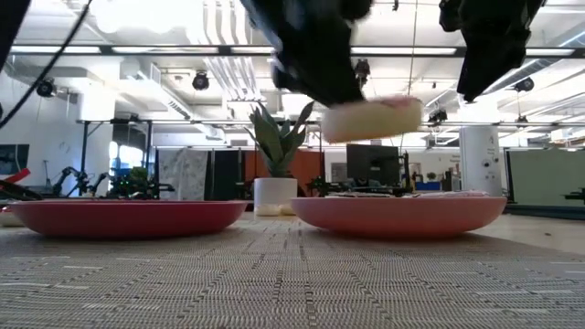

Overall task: Pick & Place donuts
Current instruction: Put the big pink donut on the light pink plate, then put the small orange donut on the pink plate, then put the small red donut on the pink plate

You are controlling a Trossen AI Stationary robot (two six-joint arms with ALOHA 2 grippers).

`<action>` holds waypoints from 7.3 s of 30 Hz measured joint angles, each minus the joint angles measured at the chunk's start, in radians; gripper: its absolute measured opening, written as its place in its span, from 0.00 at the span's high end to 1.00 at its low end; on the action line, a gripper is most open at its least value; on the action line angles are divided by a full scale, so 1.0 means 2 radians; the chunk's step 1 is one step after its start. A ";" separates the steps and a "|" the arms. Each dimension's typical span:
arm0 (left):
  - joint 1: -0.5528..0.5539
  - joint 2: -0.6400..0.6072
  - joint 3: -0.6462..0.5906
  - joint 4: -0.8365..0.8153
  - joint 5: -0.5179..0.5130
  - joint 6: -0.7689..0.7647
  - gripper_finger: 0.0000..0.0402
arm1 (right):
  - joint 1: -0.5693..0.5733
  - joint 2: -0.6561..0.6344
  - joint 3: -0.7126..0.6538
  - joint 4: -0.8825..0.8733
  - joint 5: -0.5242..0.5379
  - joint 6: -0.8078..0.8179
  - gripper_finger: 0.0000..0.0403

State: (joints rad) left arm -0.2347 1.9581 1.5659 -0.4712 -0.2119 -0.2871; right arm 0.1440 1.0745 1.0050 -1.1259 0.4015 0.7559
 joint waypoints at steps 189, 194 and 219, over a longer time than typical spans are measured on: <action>0.004 -0.496 -0.598 -0.151 0.072 -0.435 0.74 | -0.038 0.392 0.224 0.292 -0.199 -0.183 0.48; 0.005 -0.496 -0.584 -0.152 0.074 -0.419 0.94 | -0.040 0.393 0.224 0.291 -0.199 -0.183 0.48; 0.027 -0.243 -0.391 0.053 0.010 -0.216 1.00 | -0.044 0.373 0.224 0.258 -0.187 -0.195 0.48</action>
State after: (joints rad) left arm -0.1814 1.4725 0.7837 -0.3659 -0.1927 -0.7194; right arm 0.0564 1.8205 1.4521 -0.6097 0.0275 0.3664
